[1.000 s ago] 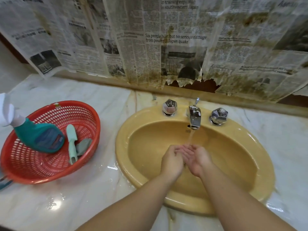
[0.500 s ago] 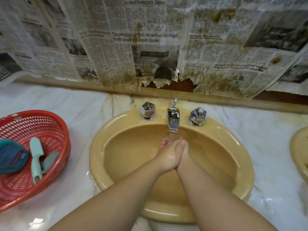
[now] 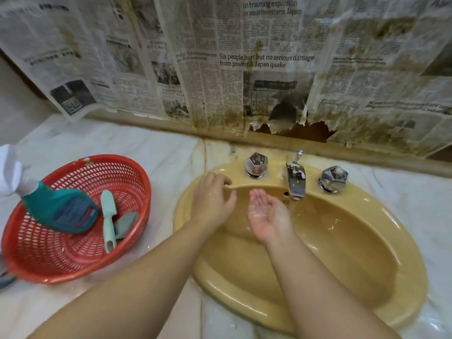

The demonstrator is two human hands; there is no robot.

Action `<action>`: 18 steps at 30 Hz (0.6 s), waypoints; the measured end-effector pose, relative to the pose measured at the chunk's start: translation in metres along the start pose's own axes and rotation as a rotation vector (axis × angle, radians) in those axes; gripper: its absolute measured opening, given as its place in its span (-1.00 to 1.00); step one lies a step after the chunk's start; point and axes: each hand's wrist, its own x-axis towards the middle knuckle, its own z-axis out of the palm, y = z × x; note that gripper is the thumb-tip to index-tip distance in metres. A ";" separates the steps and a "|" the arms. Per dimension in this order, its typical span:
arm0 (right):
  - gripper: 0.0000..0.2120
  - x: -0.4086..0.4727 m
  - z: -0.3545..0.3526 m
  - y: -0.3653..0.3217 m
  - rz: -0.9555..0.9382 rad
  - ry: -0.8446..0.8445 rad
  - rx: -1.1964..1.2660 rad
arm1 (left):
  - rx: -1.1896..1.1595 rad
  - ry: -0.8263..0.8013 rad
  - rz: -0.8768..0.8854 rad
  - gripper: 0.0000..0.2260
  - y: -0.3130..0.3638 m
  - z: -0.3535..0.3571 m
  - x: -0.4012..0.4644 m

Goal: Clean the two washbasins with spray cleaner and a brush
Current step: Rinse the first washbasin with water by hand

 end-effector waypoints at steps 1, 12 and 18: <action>-0.76 -0.002 0.015 0.005 -0.021 -0.036 0.007 | 0.072 -0.001 -0.011 -0.69 -0.004 -0.003 0.009; -0.74 -0.011 0.038 0.035 -0.011 -0.257 -1.152 | 0.453 -0.484 0.197 -0.27 -0.063 -0.014 0.010; -0.67 0.011 -0.032 -0.019 -0.042 0.159 -0.676 | 0.368 -0.408 -0.065 -0.22 -0.023 -0.034 -0.087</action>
